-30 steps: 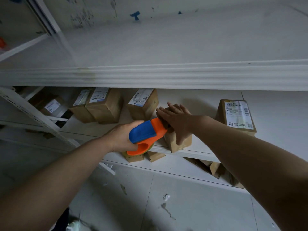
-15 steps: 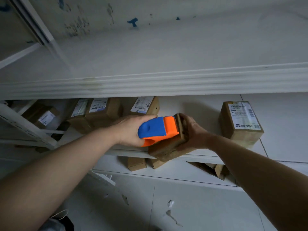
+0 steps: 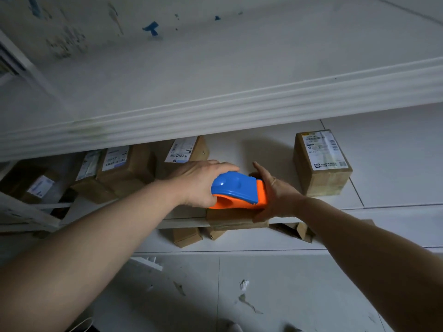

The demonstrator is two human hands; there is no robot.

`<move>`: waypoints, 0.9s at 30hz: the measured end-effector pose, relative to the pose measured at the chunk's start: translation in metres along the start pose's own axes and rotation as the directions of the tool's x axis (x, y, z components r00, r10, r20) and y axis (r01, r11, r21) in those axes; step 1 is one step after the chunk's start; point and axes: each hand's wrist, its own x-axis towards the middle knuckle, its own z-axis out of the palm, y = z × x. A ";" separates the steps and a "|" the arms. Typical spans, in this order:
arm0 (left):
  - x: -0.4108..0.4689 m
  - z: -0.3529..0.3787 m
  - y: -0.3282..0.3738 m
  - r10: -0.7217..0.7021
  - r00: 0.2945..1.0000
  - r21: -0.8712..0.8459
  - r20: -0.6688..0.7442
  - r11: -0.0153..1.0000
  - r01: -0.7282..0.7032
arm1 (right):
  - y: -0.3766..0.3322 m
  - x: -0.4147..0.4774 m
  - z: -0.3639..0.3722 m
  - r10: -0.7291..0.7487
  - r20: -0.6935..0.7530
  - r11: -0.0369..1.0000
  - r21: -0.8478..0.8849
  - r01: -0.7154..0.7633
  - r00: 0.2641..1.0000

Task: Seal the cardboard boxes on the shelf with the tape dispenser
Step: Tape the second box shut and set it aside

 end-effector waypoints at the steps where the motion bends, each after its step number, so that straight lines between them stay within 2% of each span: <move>1: -0.003 0.001 -0.005 -0.009 1.000 -0.030 0.002 1.000 0.009 | 0.001 0.000 0.001 0.005 -0.009 1.000 0.004 -0.005 1.000; 6: -0.047 0.004 -0.069 -0.144 0.990 -0.257 -0.001 0.956 0.139 | -0.002 0.005 0.001 0.043 -0.031 0.998 -0.046 -0.044 0.999; 9: -0.079 0.009 -0.109 -0.282 0.959 -0.309 0.000 0.912 0.268 | -0.004 0.007 0.000 0.064 -0.008 0.997 -0.050 -0.064 0.998; 11: -0.088 0.016 -0.122 -0.320 0.947 -0.331 0.006 0.893 0.304 | -0.004 0.007 -0.001 0.080 -0.006 0.995 -0.059 -0.081 0.997; 27: -0.087 0.052 -0.138 -0.248 0.968 -0.392 -0.027 0.894 0.218 | -0.010 0.001 -0.002 0.105 -0.019 0.985 -0.135 -0.106 0.994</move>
